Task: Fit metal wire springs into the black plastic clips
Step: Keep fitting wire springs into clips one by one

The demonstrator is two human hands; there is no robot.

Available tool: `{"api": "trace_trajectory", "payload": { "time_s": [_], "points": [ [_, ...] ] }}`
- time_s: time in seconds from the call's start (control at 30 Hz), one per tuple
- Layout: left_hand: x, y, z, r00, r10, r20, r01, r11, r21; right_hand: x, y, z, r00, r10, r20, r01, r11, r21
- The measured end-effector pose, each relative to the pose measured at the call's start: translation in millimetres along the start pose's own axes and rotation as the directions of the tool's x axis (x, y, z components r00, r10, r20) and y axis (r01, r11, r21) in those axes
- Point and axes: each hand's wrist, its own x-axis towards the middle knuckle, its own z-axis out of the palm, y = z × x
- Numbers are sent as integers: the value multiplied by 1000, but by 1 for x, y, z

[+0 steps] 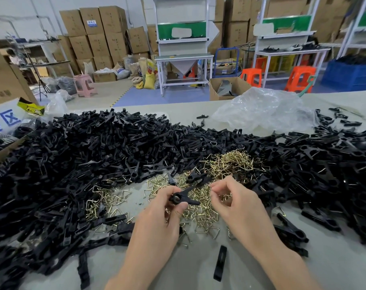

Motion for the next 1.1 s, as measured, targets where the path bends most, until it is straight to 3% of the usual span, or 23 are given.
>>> {"api": "trace_trajectory", "payload": {
  "time_s": [0.17, 0.3, 0.33, 0.4, 0.43, 0.5, 0.57, 0.63, 0.7, 0.73, 0.87, 0.93, 1.0, 1.1],
  "points": [
    [0, -1, 1, 1000, -16, 5, 16, 1000, 9, 0, -1, -3, 995, -101, -21, 97, 986, -134],
    [0, -1, 1, 1000, -24, 4, 24, 1000, 14, 5, -9, -6, 997, 67, -44, -51, 955, 291],
    [0, -1, 1, 1000, -26, 9, 26, 1000, 15, 4, -9, -7, 997, 63, -37, -49, 951, 306],
    [-1, 0, 1, 999, -34, 16, 34, 999, 14, 2, -6, -11, 993, -109, -34, 110, 994, 19],
    [-1, 0, 1, 999, -39, 17, 39, 999, 14, 1, -6, -11, 977, -215, 7, 213, 959, -186],
    [-1, 0, 1, 999, -44, 18, 44, 999, 17, 0, -4, -6, 950, -301, 88, 312, 890, -332],
    [-1, 0, 2, 998, -50, 23, 49, 998, 25, 2, -4, -6, 967, -250, 41, 252, 935, -251],
    [-1, 0, 1, 999, -47, 22, 47, 999, 28, 5, -5, -5, 995, -83, -48, 85, 996, 28],
    [-2, 1, 1, 999, -36, 19, 35, 999, 29, 9, -7, -8, 984, 168, -53, -132, 905, 403],
    [-2, 2, 1, 999, -32, 18, 32, 999, 29, 9, -6, -10, 972, 229, -45, -180, 861, 475],
    [-2, 3, 1, 999, -35, 16, 35, 999, 22, 3, -7, -10, 998, 6, -55, 2, 990, 143],
    [-2, 3, 1, 999, -40, 21, 40, 999, 16, 3, -8, -7, 999, -26, -36, 31, 992, 125],
    [-2, 4, 0, 999, -43, 22, 43, 999, 8, 5, -8, -6, 999, 49, -19, -41, 957, 286],
    [-2, 4, -1, 999, -41, 24, 41, 999, -1, 10, -9, -7, 965, 243, 96, -247, 730, 637]
  ]
}}
